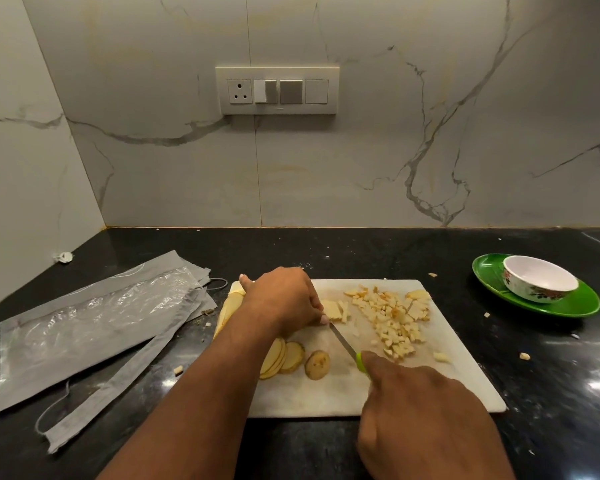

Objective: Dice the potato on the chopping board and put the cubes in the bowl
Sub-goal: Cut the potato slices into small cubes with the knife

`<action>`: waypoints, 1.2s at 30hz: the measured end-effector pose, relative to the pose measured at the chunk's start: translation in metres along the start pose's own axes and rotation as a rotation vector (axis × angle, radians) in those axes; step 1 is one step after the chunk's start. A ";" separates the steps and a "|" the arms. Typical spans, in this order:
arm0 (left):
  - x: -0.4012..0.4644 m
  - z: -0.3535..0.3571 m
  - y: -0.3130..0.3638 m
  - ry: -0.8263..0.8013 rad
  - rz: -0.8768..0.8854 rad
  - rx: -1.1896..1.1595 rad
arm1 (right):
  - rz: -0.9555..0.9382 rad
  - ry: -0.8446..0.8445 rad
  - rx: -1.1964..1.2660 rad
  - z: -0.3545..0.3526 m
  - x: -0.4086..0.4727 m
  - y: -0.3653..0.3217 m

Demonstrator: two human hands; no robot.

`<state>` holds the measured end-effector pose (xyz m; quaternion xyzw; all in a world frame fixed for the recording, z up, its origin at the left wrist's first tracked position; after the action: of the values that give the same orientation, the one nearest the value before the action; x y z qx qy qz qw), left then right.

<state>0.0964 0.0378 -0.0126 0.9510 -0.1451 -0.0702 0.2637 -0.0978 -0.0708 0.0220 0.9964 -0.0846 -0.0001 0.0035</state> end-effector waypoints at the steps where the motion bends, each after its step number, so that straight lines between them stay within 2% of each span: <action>1: -0.001 -0.001 0.000 -0.010 0.010 -0.001 | 0.002 0.018 0.001 -0.005 -0.003 0.001; 5: -0.001 -0.002 -0.003 -0.031 0.021 -0.060 | -0.015 0.180 -0.019 -0.014 0.007 0.000; 7: 0.001 -0.003 -0.004 -0.008 0.016 -0.127 | -0.012 0.203 -0.014 -0.011 0.021 -0.005; 17: 0.008 -0.001 -0.007 0.017 -0.005 -0.151 | -0.055 0.128 -0.021 0.005 0.042 -0.021; 24: 0.010 -0.001 -0.008 0.001 -0.004 -0.154 | -0.042 -0.038 -0.020 0.001 0.002 -0.006; 30: 0.007 -0.002 -0.008 0.018 -0.015 -0.158 | -0.047 0.137 -0.015 -0.011 0.016 -0.011; 36: 0.007 -0.002 -0.009 0.012 -0.019 -0.190 | -0.078 0.111 0.001 0.001 0.039 -0.026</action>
<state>0.1060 0.0439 -0.0165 0.9235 -0.1271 -0.0806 0.3529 -0.0549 -0.0520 0.0210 0.9974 -0.0453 0.0549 0.0077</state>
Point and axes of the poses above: each hand's wrist, its own x-axis towards the middle knuckle, its own z-axis out of the palm, y = z × x, the point moved 5 cm from there along x, towards the middle knuckle, and after that the axes turned 13 degrees about -x, right-handed, at the moved point
